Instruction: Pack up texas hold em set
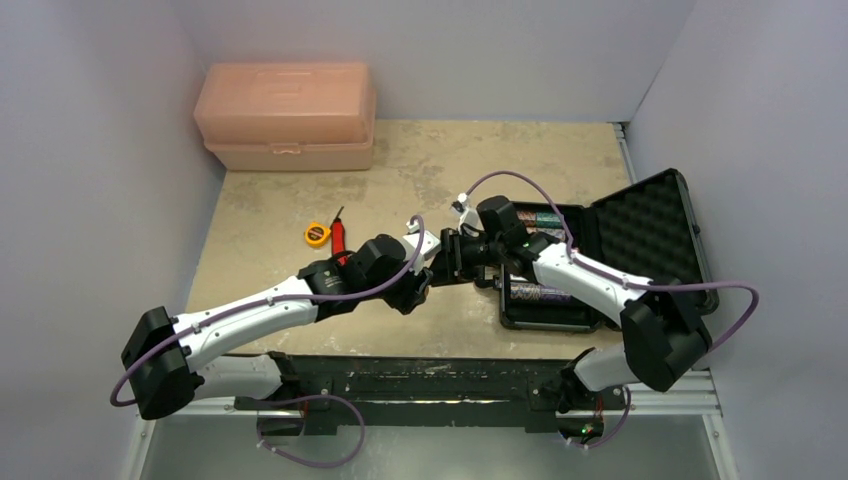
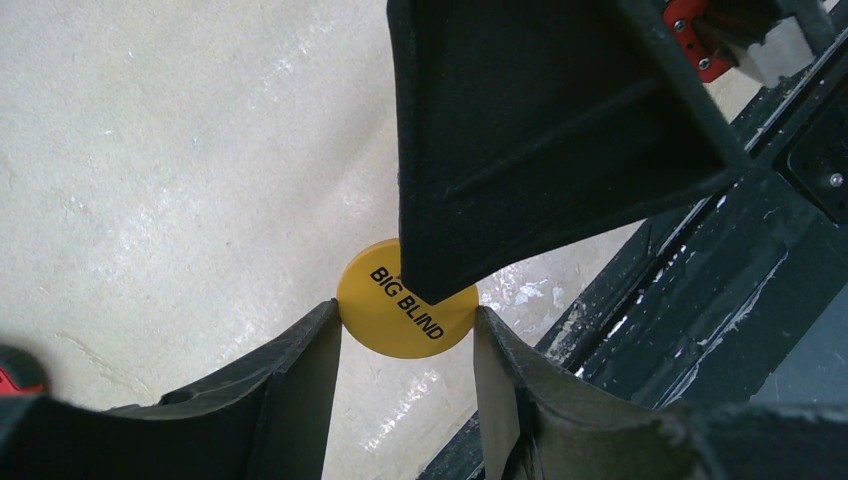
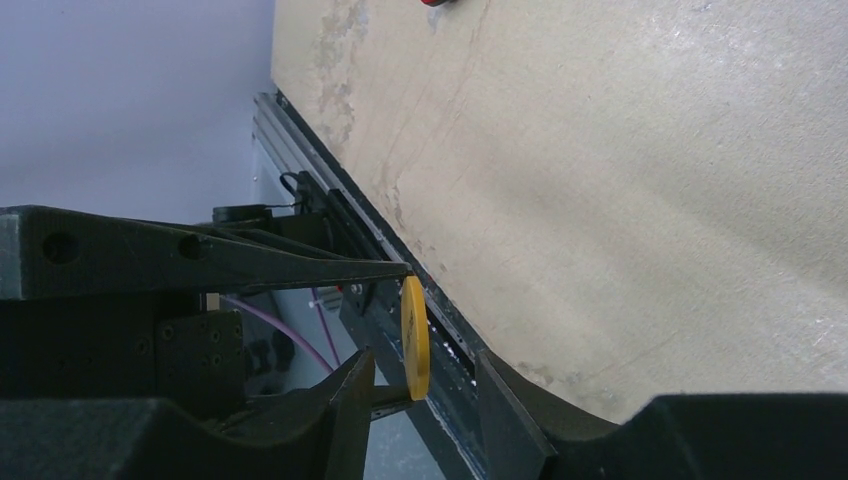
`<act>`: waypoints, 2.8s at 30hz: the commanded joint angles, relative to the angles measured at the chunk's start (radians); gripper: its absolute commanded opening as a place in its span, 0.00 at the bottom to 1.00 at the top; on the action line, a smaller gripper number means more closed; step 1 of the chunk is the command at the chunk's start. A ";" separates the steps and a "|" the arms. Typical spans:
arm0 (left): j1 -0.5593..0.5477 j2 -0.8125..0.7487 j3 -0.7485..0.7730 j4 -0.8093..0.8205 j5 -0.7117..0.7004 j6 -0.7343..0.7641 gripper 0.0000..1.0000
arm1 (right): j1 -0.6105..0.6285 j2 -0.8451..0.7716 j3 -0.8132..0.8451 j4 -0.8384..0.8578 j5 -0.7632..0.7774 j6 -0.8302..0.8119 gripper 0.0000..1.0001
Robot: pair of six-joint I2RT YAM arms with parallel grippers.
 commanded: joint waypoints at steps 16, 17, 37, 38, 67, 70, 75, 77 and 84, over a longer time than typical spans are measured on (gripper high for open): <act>-0.010 -0.028 0.038 0.046 -0.007 0.022 0.36 | 0.033 0.021 0.012 0.048 0.010 0.019 0.33; -0.010 -0.028 0.037 0.046 -0.008 0.022 0.36 | 0.036 0.022 0.012 0.049 0.009 0.020 0.32; -0.012 -0.026 0.021 0.059 -0.018 0.013 0.38 | 0.060 0.018 0.023 0.050 0.015 0.030 0.00; -0.012 -0.026 0.020 0.059 -0.020 0.013 0.38 | 0.060 0.017 0.024 0.049 0.015 0.029 0.00; -0.020 -0.071 -0.013 0.063 -0.035 0.021 0.88 | 0.062 -0.031 0.044 0.009 0.071 0.019 0.00; -0.020 -0.092 -0.003 0.040 -0.043 0.022 0.90 | 0.062 -0.036 0.050 -0.012 0.092 0.008 0.00; -0.020 -0.157 0.020 -0.011 -0.070 0.028 0.90 | 0.061 -0.049 0.066 -0.058 0.142 -0.012 0.00; -0.020 -0.190 0.034 -0.037 -0.082 0.035 0.91 | 0.060 -0.056 0.071 -0.071 0.160 -0.014 0.00; -0.021 -0.271 0.124 -0.149 -0.191 0.066 0.92 | 0.059 -0.108 0.090 -0.146 0.330 0.006 0.00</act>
